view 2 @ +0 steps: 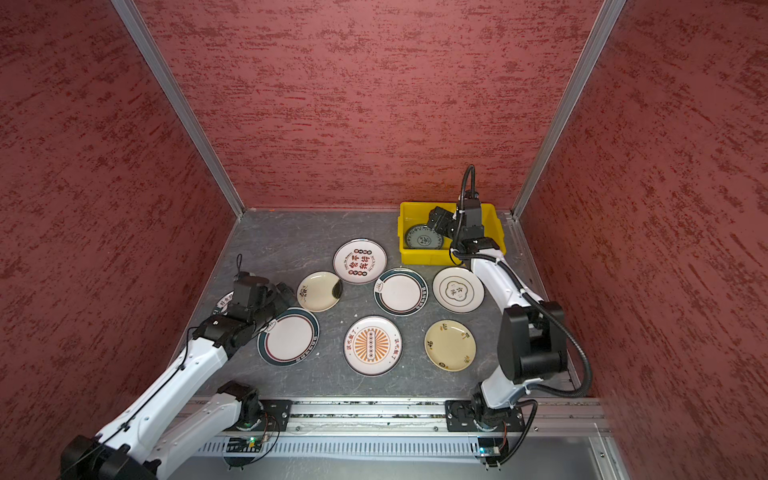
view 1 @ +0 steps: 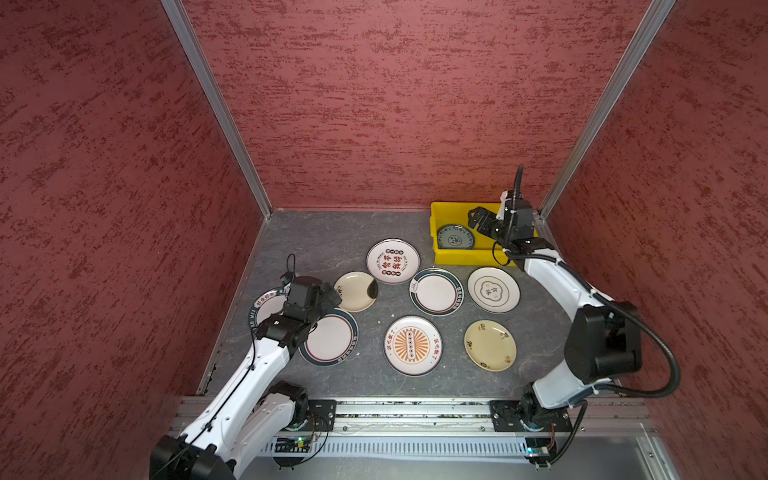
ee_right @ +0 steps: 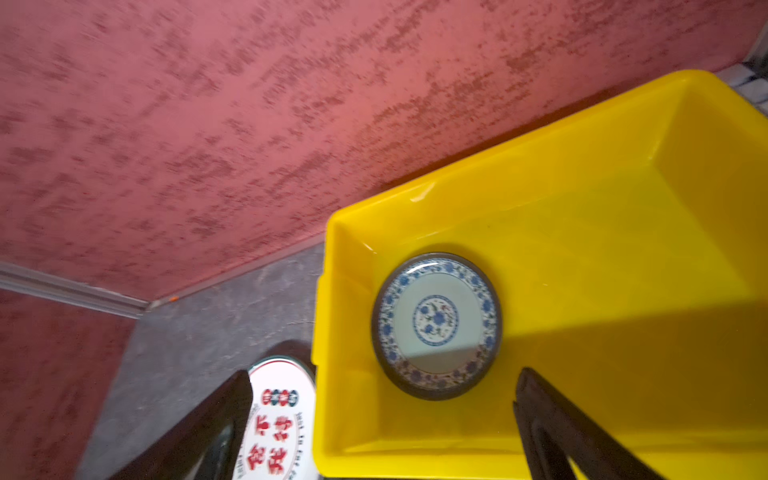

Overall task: Place the plates into the plastic bin on the countertop
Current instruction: 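Move left gripper to the large green-rimmed plate while right gripper withdraws from bin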

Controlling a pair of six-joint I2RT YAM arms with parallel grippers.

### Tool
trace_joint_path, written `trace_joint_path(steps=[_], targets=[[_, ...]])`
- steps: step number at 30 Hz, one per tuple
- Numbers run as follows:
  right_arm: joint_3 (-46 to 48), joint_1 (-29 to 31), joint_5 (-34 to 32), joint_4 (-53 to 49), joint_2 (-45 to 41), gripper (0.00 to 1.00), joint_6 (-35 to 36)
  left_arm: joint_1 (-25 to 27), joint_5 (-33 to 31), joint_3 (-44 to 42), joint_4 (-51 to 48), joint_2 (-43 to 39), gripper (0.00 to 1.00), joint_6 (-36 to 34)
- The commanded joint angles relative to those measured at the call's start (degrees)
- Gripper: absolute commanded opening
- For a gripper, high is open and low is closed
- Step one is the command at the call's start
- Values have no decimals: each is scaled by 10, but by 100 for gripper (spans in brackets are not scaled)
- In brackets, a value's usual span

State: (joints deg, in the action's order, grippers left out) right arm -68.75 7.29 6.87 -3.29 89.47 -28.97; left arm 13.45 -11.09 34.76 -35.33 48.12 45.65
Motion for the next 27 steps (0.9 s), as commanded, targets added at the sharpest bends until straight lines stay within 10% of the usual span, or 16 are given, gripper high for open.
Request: trace_joint_path(steps=[1,14,27], targets=[[65,0,90,70,-39,99,-40,-38,-13,-3,-102,-36,99,42],[164,4,160,51,-154,99,-8,-165,-25,-24,-209,-98,99,147],[205,4,224,121,-121,99,-44,-361,129,-81,-85,-4,98,106]])
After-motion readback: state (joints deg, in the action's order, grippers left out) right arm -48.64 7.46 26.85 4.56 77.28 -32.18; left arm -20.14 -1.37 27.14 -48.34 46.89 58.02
